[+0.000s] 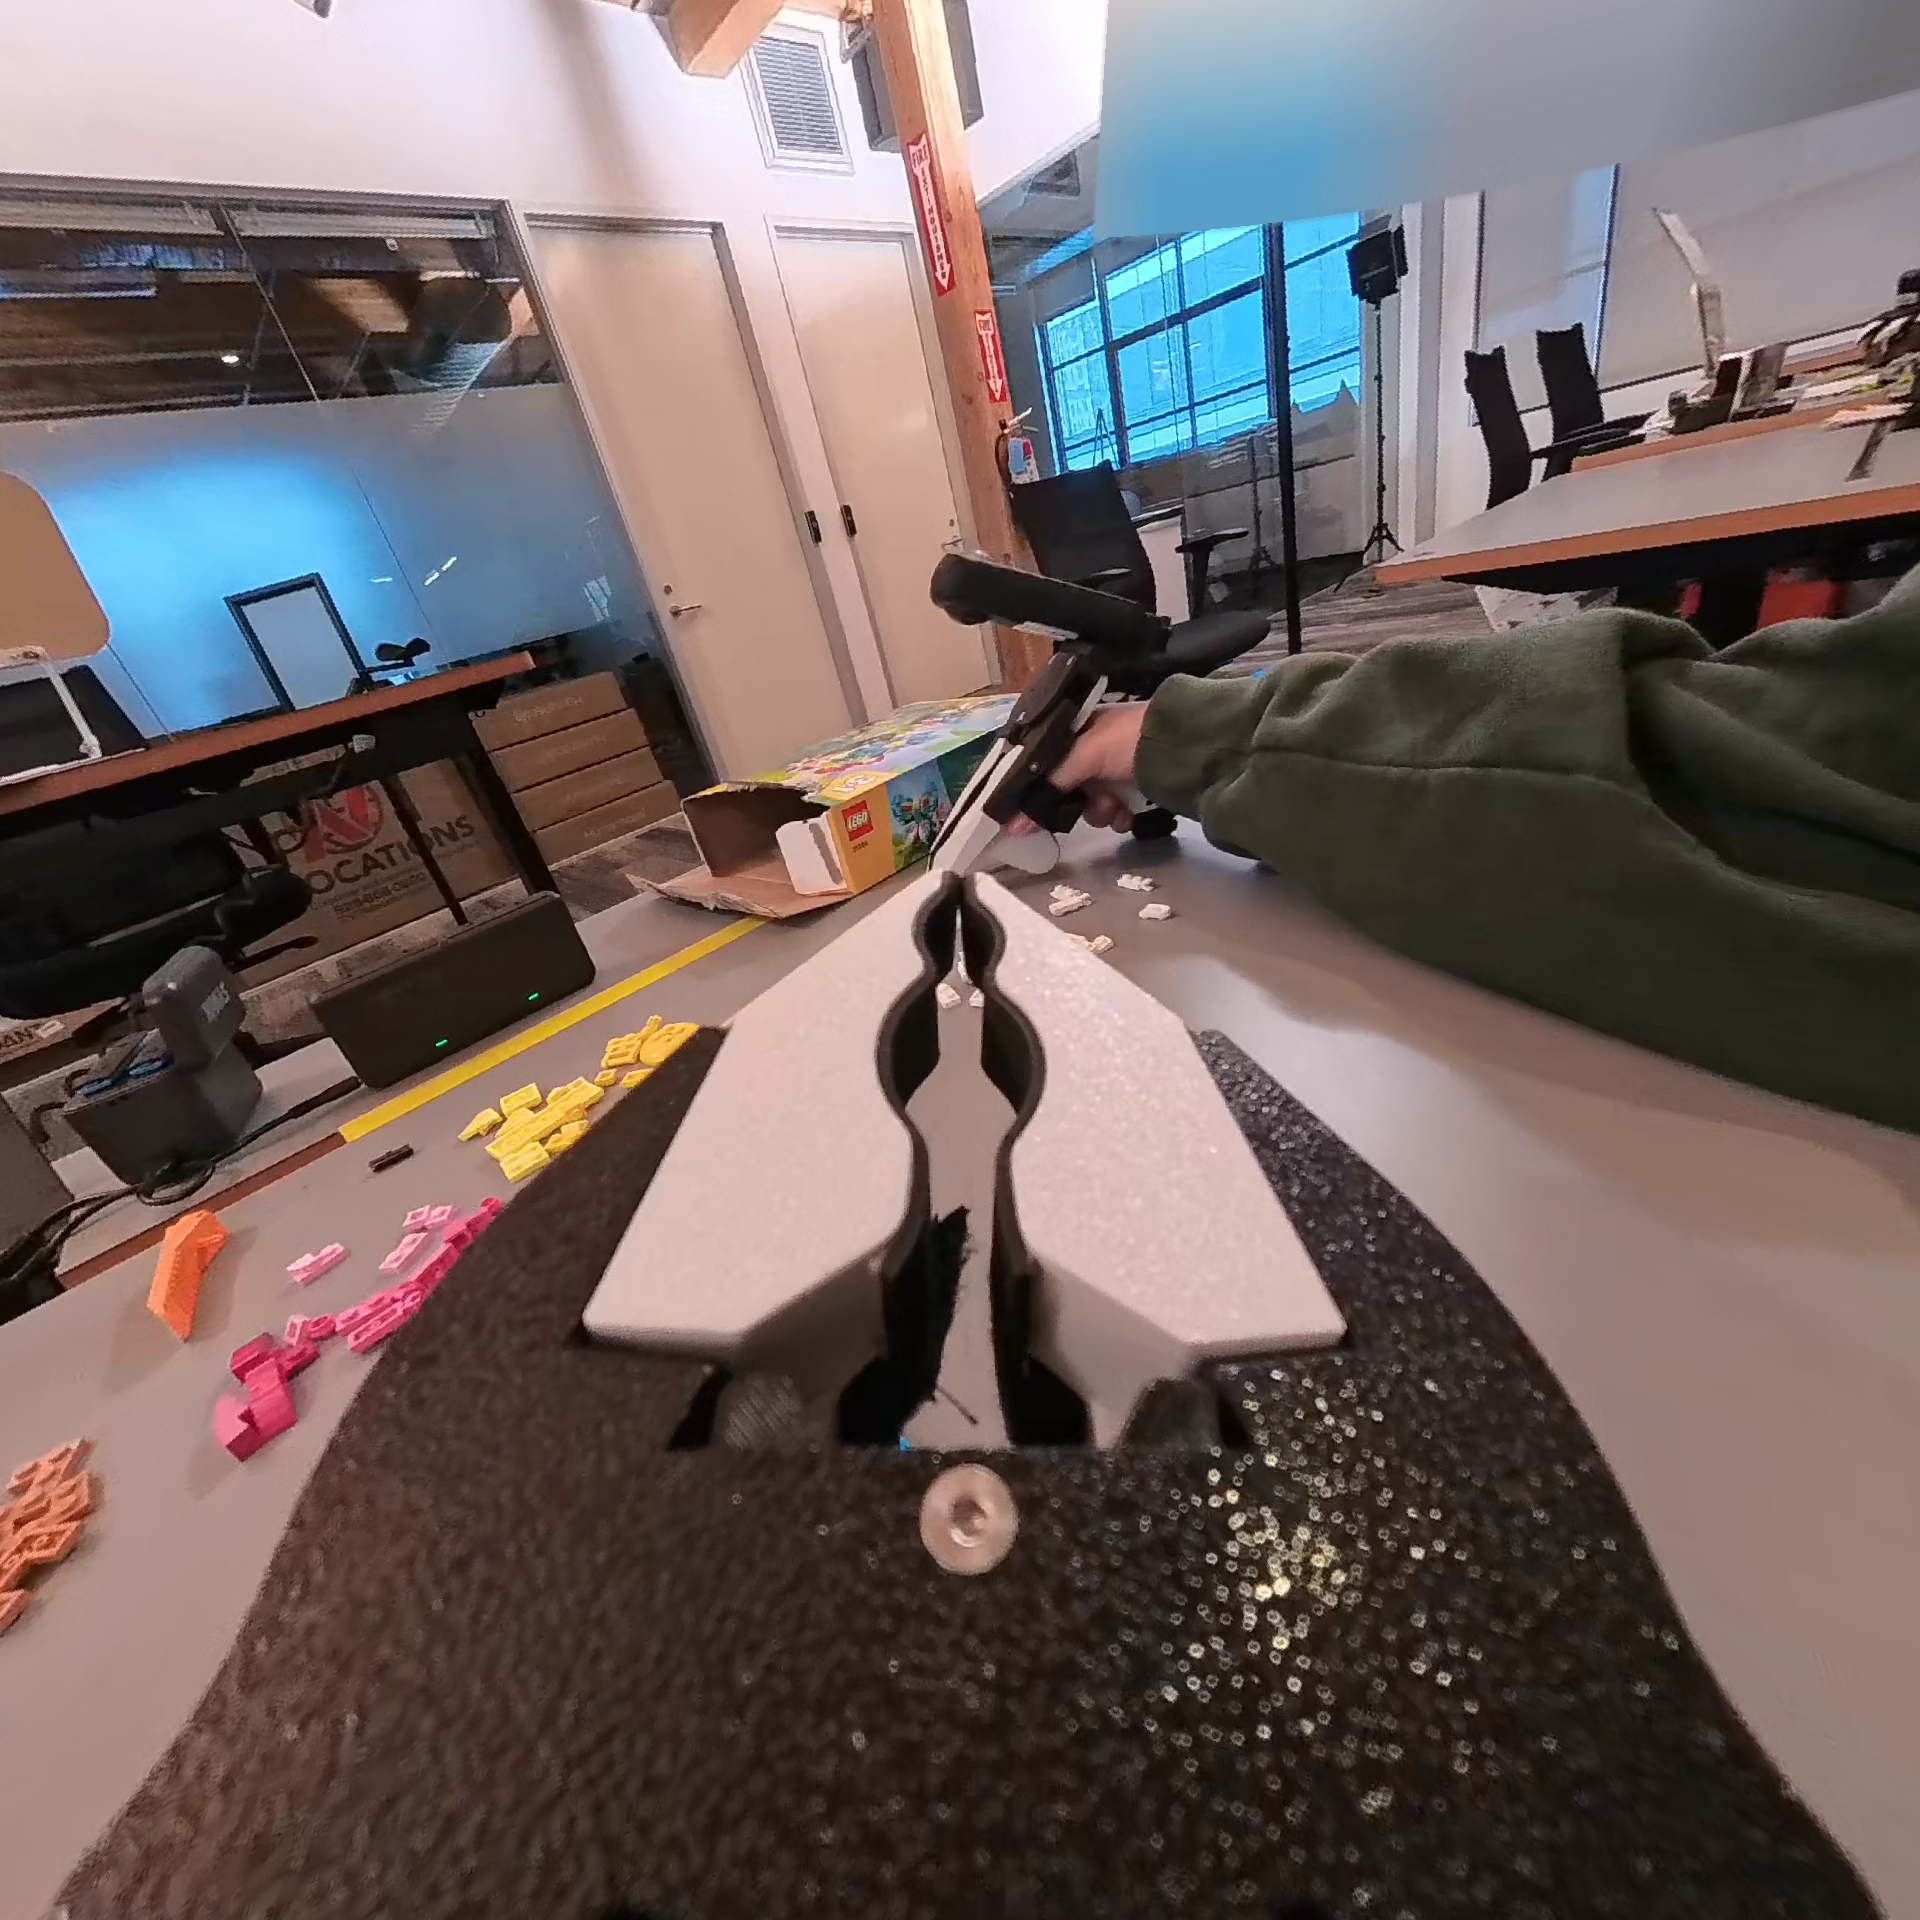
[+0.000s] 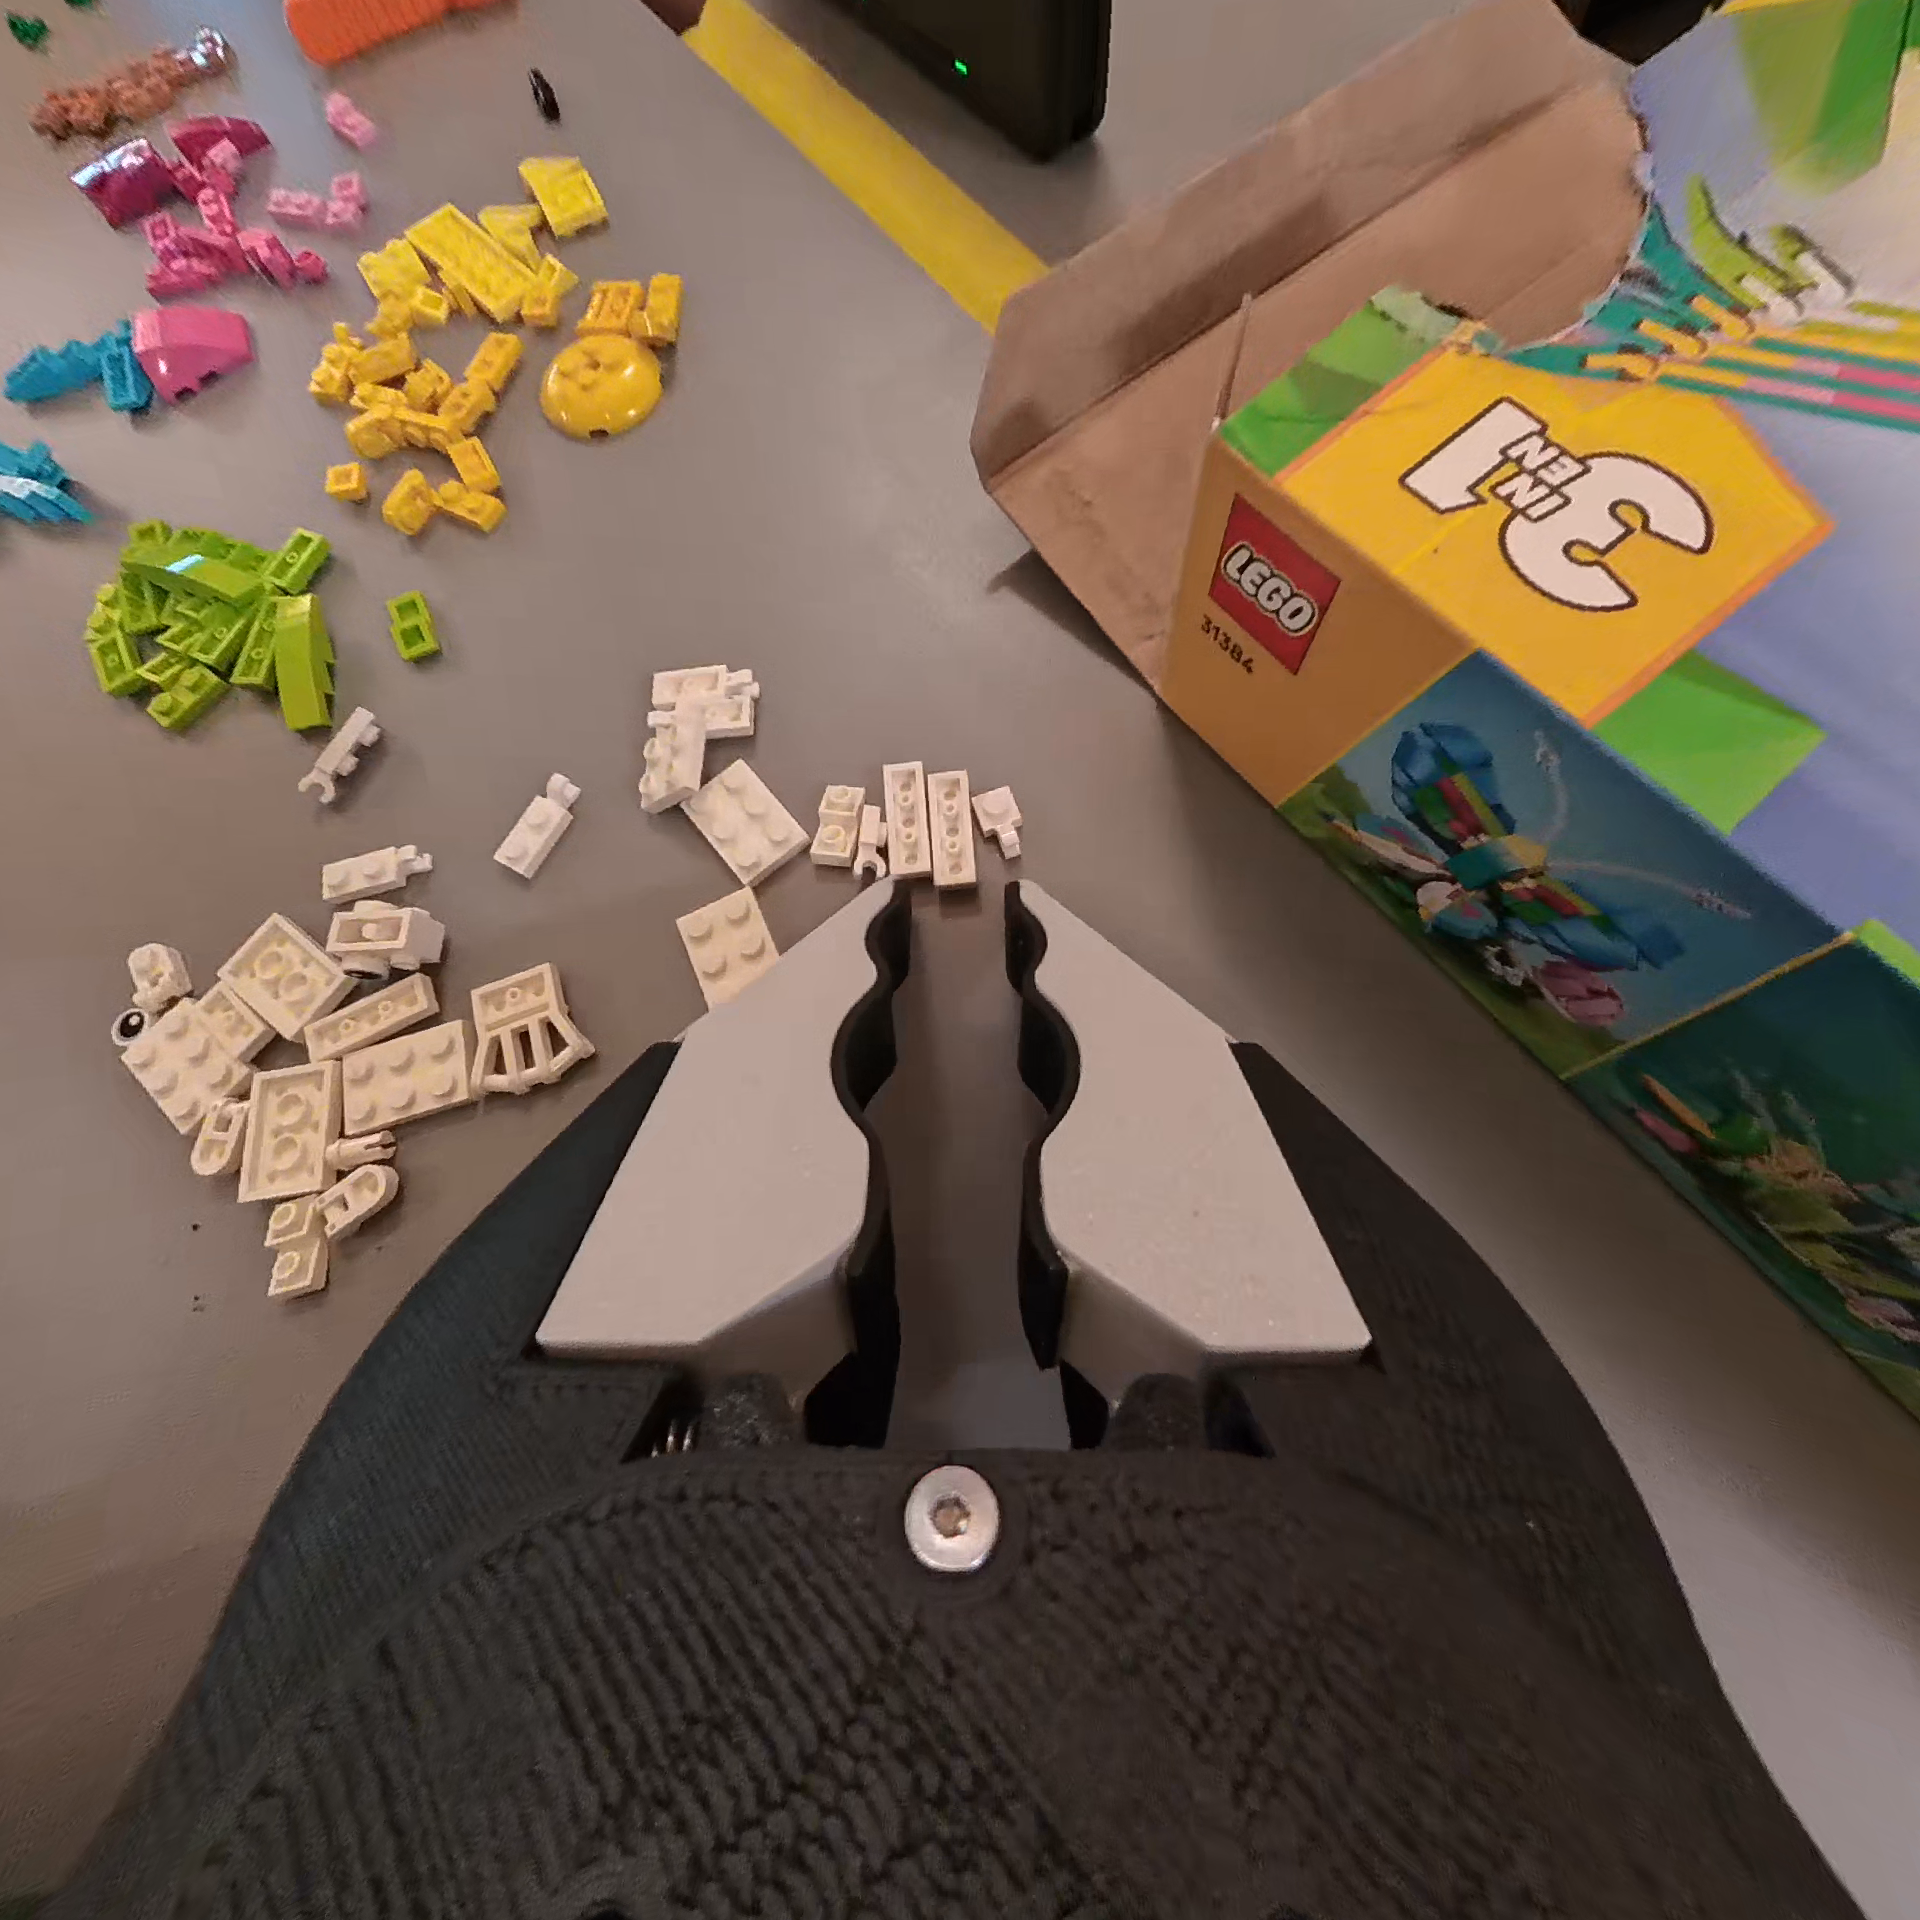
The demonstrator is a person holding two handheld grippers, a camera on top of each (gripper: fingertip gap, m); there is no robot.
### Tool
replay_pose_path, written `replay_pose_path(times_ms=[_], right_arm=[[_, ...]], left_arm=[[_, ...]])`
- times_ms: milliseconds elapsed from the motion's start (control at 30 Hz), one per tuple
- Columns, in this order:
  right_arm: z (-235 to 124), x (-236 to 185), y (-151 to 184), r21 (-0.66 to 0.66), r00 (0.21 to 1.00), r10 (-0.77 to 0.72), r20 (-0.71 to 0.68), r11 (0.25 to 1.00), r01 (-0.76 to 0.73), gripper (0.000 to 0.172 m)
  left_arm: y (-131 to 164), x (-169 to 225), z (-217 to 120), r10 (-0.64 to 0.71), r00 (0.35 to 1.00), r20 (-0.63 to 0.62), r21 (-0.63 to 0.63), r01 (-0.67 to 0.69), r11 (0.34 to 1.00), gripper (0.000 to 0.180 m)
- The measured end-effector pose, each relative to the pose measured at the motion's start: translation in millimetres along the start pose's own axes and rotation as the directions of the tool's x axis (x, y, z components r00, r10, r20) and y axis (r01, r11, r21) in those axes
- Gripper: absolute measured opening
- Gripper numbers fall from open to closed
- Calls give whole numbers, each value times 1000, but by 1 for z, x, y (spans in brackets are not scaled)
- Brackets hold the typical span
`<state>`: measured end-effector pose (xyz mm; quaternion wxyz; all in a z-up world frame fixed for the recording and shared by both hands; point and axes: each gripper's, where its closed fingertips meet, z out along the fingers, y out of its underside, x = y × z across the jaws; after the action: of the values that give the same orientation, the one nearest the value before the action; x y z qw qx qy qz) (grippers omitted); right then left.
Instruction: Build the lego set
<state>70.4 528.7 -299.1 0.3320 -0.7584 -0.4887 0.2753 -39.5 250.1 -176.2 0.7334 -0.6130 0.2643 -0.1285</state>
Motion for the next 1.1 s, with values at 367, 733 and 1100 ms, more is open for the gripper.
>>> replay_pose_path(times_ms=[367,733,1100], right_arm=[[5,-2,-3,-7,1000,-18,17,1000,19,8],[-3,3,2,-6,1000,-22,-2,1000,22,8],[-50,-86,-17,-29,810,-523,-263,844,536,8]], left_arm=[[0,1,0,4,1000,-4,-1,-4,1000,0],[1,1,0,10,1000,-7,-9,-10,1000,0],[-2,-4,-3,-18,1000,3,-4,18,1000,0]])
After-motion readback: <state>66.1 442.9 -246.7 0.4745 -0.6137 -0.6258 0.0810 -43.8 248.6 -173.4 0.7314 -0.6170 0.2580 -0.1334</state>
